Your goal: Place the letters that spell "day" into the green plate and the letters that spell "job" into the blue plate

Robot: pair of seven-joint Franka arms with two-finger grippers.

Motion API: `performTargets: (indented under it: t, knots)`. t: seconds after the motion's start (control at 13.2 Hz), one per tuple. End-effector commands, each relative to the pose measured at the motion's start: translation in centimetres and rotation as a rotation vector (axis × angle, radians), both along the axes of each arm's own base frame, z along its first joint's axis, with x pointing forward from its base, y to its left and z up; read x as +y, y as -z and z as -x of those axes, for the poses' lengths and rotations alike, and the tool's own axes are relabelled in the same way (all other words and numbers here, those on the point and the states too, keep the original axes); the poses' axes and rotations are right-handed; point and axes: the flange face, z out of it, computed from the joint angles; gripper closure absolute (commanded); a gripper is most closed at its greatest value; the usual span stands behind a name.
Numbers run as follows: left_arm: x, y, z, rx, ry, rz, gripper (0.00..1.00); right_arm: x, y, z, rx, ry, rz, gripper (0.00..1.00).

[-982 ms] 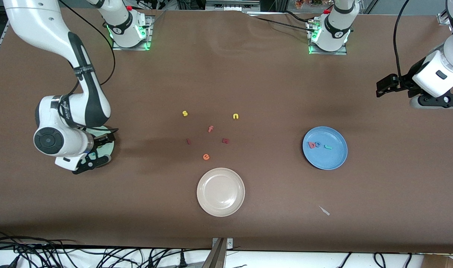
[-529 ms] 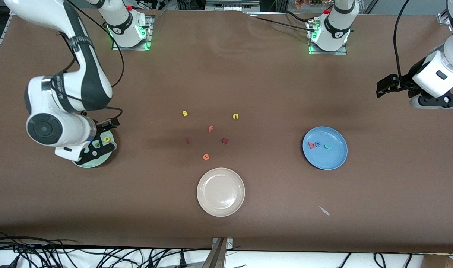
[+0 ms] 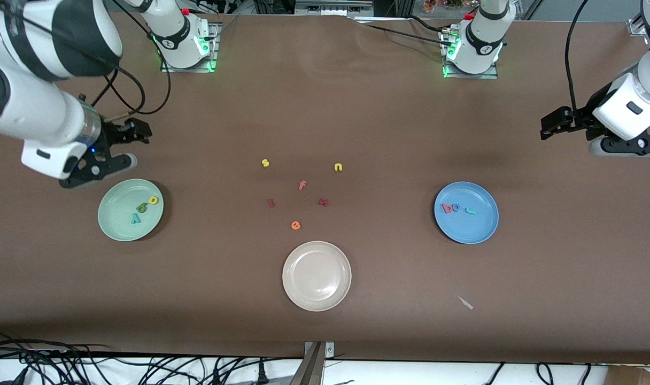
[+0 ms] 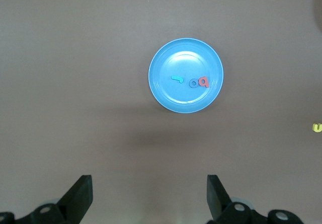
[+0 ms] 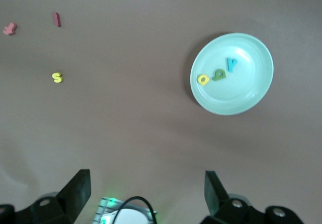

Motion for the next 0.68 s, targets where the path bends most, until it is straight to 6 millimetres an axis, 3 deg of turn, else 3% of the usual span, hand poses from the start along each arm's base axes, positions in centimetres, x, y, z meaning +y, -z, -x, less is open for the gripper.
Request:
performTargets:
  t: [0.0, 0.15, 0.3, 0.6]
  knots:
    - [0.2, -0.6, -0.2, 0.005, 0.005, -0.024, 0.0, -0.1, -1.4, 2.0, -0.027, 0.086, 0.011, 0.0]
    - [0.2, -0.6, -0.2, 0.005, 0.005, -0.024, 0.0, -0.8, -2.9, 2.1, -0.061, 0.096, 0.01, 0.0]
    - [0.1, -0.6, -0.2, 0.005, 0.007, -0.024, 0.0, -2.9, -4.7, 2.5, -0.097, 0.139, -0.009, 0.0]
    - [0.1, -0.6, -0.2, 0.005, 0.005, -0.024, 0.0, -4.4, -5.3, 2.6, -0.101, 0.162, -0.01, 0.0]
